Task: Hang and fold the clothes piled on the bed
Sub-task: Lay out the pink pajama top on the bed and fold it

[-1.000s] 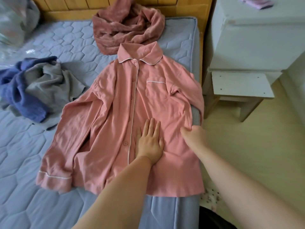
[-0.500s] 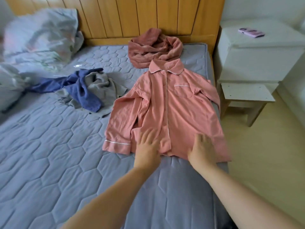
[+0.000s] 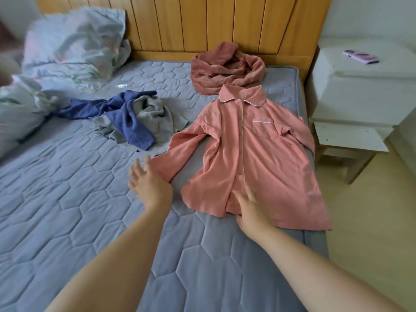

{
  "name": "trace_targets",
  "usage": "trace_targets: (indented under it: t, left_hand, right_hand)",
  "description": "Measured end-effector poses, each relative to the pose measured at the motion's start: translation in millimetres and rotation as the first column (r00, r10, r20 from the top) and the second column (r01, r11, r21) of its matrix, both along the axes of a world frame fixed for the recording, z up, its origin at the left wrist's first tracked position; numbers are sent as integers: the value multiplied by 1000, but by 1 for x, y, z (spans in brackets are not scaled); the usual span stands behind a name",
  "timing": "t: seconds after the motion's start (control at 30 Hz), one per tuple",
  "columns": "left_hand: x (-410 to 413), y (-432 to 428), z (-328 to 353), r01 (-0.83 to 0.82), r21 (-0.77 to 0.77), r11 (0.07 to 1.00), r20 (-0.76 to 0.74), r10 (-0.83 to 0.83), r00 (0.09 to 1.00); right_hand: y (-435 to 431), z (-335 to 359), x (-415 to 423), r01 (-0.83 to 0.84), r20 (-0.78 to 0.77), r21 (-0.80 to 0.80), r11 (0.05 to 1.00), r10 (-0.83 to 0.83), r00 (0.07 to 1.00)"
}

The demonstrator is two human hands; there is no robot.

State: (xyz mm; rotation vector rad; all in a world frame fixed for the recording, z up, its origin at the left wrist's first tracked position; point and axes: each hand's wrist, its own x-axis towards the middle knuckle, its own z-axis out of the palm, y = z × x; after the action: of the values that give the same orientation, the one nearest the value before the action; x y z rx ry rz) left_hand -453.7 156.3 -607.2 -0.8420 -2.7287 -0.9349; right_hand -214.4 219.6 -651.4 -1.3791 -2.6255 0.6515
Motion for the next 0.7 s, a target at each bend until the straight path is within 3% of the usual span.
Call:
trace_targets:
  t: [0.03, 0.07, 0.1, 0.13, 0.17, 0.23, 0.33, 0.43, 0.5, 0.53, 0.57, 0.6, 0.63, 0.67, 0.7]
  left_hand:
    - [6, -5, -7, 277, -28, 960, -250, -275, 928]
    - [17, -11, -20, 544, -140, 827, -370, -553, 746]
    - [27, -17, -36, 684, -264, 680, -358, -728, 585]
    - [38, -23, -47, 744, -350, 569, -235, -822, 519]
    - [46, -29, -55, 756, -381, 532, -66, -832, 551]
    - [53, -29, -67, 711, -361, 604, 118, -727, 677]
    - [61, -15, -61, 575, -351, 739, 80, -588, 805]
    - [60, 1, -47, 495, -198, 846, 141, -476, 868]
    - [58, 7, -30, 480, 23, 877, 351, -456, 818]
    - [54, 9, -20, 417, 167, 894, 524, -439, 730]
    - [50, 9, -8, 295, 303, 906, 695, -422, 583]
    - [46, 6, 1, 197, 358, 913, 810, -409, 421]
    - [40, 2, 5, 189, 360, 914, 847, -405, 346]
    - [35, -3, 7, 281, 331, 901, 815, -423, 396]
    - [33, -9, 6, 386, 258, 886, 744, -437, 505]
  right_hand:
    - [2, -1, -1, -6, 1, 23, 1000, 6, 1000]
    - [3, -1, -2, -20, 23, 49, 999, 19, 1000]
    - [3, 0, -3, -39, 66, 75, 996, 34, 997]
    - [3, 1, -4, -58, 115, 101, 993, 46, 992]
    - [3, 2, -5, -72, 164, 121, 990, 51, 985]
    - [2, 2, -5, -93, 238, 158, 983, 53, 970]
    - [2, 7, -7, -122, 286, 204, 971, 60, 956]
    - [7, 17, -7, 35, 133, 191, 981, -61, 989]
    - [10, 22, -2, 242, -97, 112, 964, -232, 968]
    - [11, 25, 2, 339, -211, 50, 939, -322, 923]
    - [12, 30, 6, 411, -301, -2, 912, -392, 869]
    - [13, 34, 11, 449, -357, -11, 894, -422, 833]
    - [13, 38, 16, 442, -372, 23, 897, -403, 836]
    - [14, 41, 21, 391, -338, 98, 915, -339, 878]
    - [14, 44, 25, 284, -222, 192, 940, -240, 945]
